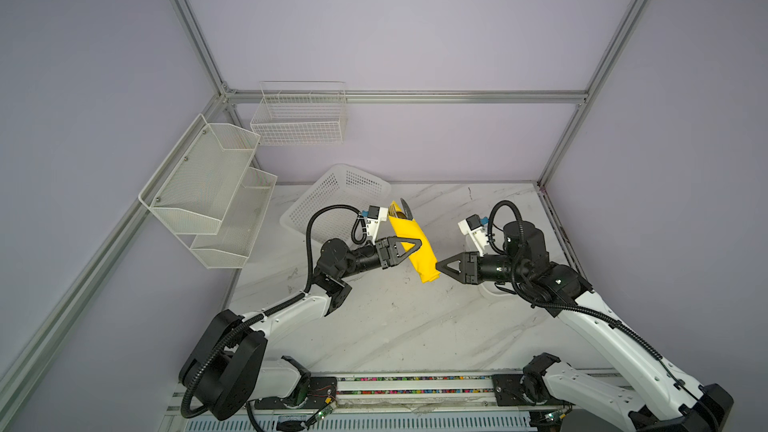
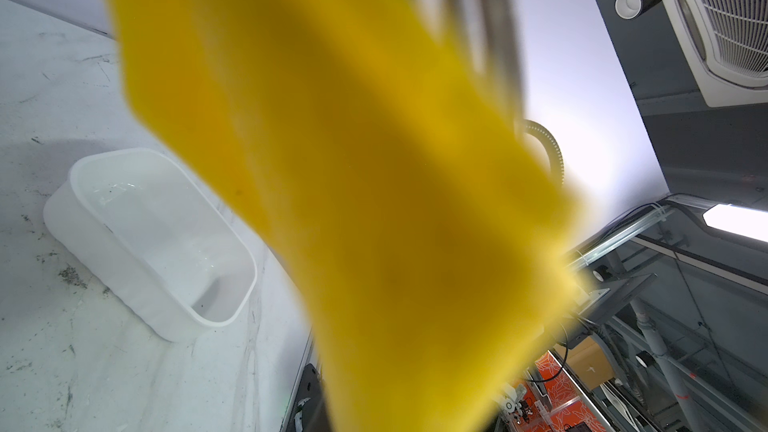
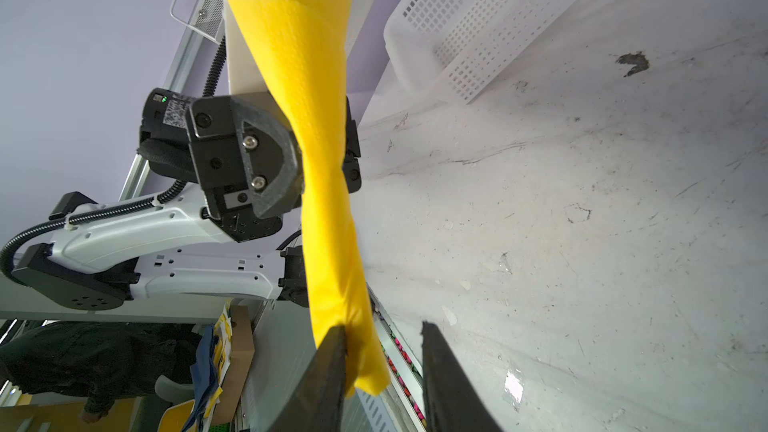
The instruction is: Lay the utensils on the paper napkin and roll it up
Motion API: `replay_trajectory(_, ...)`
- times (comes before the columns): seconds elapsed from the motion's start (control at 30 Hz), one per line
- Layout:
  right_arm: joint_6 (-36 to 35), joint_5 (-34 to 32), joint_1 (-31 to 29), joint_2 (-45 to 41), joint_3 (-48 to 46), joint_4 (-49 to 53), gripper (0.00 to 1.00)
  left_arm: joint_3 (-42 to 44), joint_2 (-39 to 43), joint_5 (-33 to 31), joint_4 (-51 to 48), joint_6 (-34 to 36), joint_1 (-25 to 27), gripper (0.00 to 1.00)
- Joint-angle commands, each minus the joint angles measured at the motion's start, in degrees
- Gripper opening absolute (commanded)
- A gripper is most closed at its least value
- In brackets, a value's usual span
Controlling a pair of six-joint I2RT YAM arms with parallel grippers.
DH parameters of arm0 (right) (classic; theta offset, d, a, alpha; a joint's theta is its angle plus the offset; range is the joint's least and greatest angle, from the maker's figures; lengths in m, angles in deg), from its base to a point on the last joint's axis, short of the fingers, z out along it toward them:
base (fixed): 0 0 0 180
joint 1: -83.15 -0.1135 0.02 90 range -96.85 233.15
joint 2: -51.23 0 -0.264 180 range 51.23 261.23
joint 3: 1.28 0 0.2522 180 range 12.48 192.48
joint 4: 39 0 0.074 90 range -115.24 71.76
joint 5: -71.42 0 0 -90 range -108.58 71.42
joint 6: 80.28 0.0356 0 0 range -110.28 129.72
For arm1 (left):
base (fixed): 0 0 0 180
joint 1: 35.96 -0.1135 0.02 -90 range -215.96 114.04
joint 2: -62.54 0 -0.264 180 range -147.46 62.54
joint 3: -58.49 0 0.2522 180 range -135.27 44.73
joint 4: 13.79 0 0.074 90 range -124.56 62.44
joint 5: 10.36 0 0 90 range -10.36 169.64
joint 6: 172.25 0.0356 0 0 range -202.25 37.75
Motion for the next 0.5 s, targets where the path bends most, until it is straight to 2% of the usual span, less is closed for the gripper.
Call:
replay_trajectory(0.0, -1.9, -0.3, 0.2, 0.6, -1.7, 2.8, 0.31, -5.2, 2.3, -1.0, 4.1, 1.0, -0.2, 0.1)
replay_trajectory(0.07, -4.4, -1.0, 0.2, 0.7, -2.1, 4.9, 0.3, -5.4, 2.3, -1.0, 3.7, 1.2, -0.2, 0.1)
replay_trajectory(0.23, -3.9, -2.2, 0.1, -0.3, -1.6, 4.7, 0.3, -5.2, 2.5, -1.3, 3.6, 1.2, -0.4, 0.1)
replay_trajectory(0.37, -3.9, -8.3, 0.2, -1.5, 2.3, 5.6, 0.33, -4.9, 3.0, -1.0, 3.3, 1.4, -0.6, 0.1)
replay_trajectory(0.47, -4.4, -14.7, 0.2, -3.4, 4.9, 5.1, 0.38, -4.6, 3.6, -1.0, 2.2, 2.1, -0.6, 0.1)
